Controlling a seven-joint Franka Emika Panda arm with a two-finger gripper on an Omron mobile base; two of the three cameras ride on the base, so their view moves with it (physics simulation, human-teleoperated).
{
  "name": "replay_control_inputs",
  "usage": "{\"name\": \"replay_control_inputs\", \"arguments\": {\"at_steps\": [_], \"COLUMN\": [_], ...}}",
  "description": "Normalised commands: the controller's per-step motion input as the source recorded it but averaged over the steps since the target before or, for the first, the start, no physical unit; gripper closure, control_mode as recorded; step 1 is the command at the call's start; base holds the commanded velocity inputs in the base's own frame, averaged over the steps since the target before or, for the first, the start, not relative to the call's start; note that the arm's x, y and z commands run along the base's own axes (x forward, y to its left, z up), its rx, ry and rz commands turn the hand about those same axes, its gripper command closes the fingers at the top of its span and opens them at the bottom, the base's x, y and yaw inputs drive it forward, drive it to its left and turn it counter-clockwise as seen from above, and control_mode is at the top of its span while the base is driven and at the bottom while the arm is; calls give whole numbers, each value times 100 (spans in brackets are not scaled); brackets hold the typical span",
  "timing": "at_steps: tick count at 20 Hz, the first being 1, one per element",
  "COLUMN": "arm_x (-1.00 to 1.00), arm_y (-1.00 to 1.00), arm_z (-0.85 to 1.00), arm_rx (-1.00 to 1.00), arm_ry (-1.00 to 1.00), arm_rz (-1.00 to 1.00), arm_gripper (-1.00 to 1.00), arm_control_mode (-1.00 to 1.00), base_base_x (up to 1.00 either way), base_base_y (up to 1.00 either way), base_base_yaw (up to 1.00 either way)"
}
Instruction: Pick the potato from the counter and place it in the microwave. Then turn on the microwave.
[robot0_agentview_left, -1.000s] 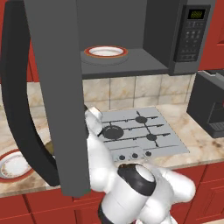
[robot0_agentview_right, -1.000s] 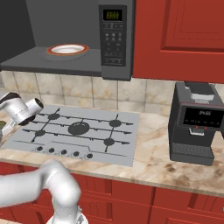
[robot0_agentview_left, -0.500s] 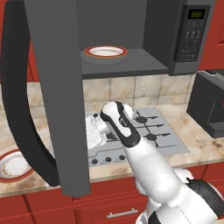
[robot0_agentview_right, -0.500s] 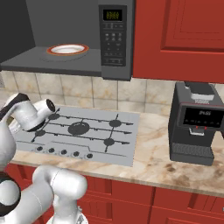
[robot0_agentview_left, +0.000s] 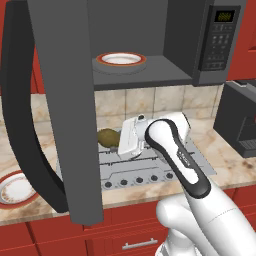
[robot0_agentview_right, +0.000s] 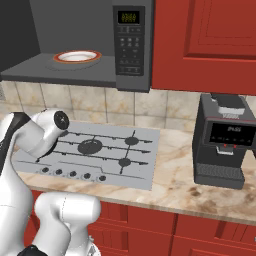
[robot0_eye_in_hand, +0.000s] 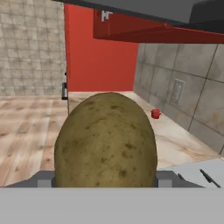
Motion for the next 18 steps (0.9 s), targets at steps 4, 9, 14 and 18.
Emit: {"name": "replay_control_inputs", "arguments": {"at_steps": [4,9,14,18], "arm_x": [-1,-2,0,0], "arm_y": [-47,-37,-31,-29], "arm_z": [87,87,90,95], "arm_rx": [0,0,0,0], "arm_ry": [0,0,0,0], "arm_rz": [-35,-34,-31,-31], "arm_gripper": [100,100,100,100], "arm_control_mode": [-100,-100,-100,-100], "base_base_x": [0,0,0,0], "base_base_y": [0,0,0,0], "base_base_yaw": [0,0,0,0]}}
